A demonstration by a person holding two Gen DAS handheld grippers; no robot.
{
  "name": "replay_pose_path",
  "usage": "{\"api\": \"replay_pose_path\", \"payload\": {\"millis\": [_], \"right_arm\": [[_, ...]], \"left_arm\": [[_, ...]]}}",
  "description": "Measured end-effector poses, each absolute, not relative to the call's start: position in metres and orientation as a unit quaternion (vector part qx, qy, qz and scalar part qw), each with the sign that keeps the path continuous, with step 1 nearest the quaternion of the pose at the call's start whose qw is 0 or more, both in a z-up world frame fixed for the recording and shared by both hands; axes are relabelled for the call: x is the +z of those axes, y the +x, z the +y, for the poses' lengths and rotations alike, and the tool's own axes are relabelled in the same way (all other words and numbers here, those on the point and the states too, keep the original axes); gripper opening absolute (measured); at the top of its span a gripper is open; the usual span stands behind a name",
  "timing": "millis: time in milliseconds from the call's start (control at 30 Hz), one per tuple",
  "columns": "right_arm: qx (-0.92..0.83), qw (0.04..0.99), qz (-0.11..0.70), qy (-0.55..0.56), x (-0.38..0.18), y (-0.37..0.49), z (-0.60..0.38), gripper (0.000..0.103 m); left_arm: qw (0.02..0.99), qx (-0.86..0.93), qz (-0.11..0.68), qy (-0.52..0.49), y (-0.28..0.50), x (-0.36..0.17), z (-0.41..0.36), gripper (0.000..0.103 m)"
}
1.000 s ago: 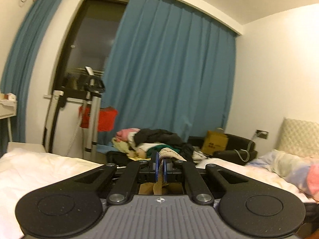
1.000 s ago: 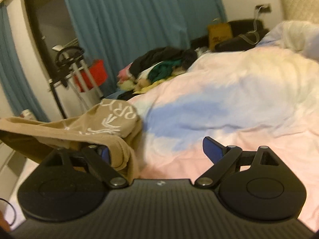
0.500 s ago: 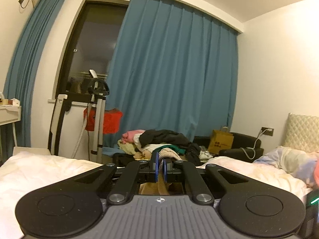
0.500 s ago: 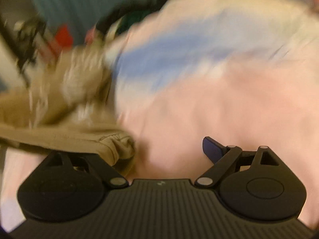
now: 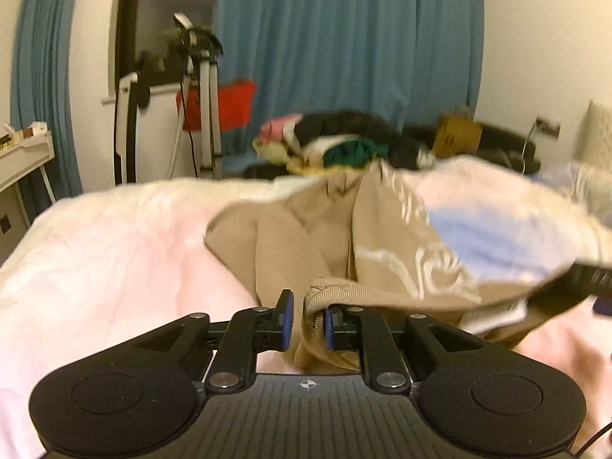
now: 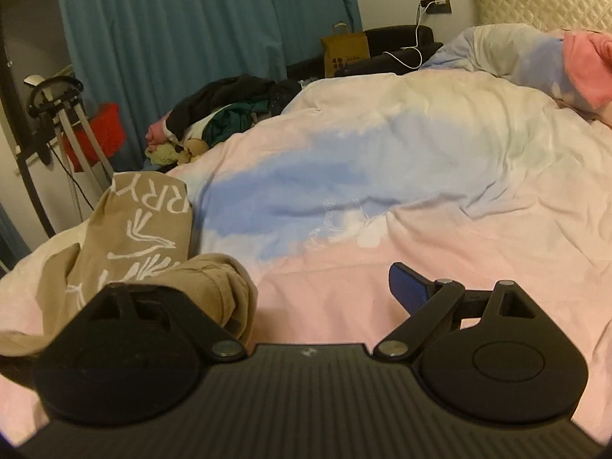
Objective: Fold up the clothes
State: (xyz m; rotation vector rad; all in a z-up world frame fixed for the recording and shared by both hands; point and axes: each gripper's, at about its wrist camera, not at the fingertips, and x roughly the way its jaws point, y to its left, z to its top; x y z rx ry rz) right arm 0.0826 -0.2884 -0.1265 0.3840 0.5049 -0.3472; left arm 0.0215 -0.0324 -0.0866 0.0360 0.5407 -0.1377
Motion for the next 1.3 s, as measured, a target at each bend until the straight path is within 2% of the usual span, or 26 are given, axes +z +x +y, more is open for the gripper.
{"api": "replay_pose_path", "payload": {"millis": [67, 133, 333, 500, 533, 700, 900, 1067, 1300], "right_arm": [[-0.162, 0.938, 0.244, 0.186, -0.126, 0.082, -0.286, 0.091], [-0.154, 0.940, 0.241, 0.184, -0.126, 0.082, -0.284, 0.090], [-0.146, 0.948, 0.235, 0.157, -0.125, 0.083, -0.277, 0.090], [-0.197, 0.927, 0.292, 0.125, -0.143, 0.093, -0.281, 0.091], [-0.204, 0.927, 0.288, 0.130, -0.142, 0.091, -0.283, 0.091], [-0.198, 0.946, 0.218, 0.140, -0.116, 0.073, -0.282, 0.090], [-0.156, 0.976, 0.091, 0.122, -0.012, 0.056, -0.271, 0.090], [-0.132, 0.988, -0.024, 0.077, 0.112, 0.035, -0.256, 0.091], [-0.095, 0.986, -0.115, 0.074, 0.262, -0.013, -0.261, 0.091]], "left_arm": [[0.957, -0.071, 0.280, 0.026, 0.029, -0.096, -0.035, 0.029], [0.954, -0.068, 0.291, 0.034, 0.036, -0.103, -0.038, 0.045], [0.945, -0.045, 0.319, 0.055, 0.055, -0.121, -0.052, 0.047], [0.957, 0.029, 0.288, -0.010, 0.049, -0.111, -0.026, 0.049], [0.958, 0.039, 0.282, -0.026, 0.047, -0.107, -0.018, 0.054], [0.968, 0.057, 0.227, -0.095, 0.015, -0.068, 0.001, 0.055], [0.983, 0.082, 0.112, -0.123, -0.015, 0.019, 0.014, 0.058], [0.988, 0.091, 0.030, -0.125, -0.026, 0.135, 0.022, 0.059], [0.988, 0.078, -0.083, -0.104, -0.061, 0.301, 0.025, 0.063]]}}
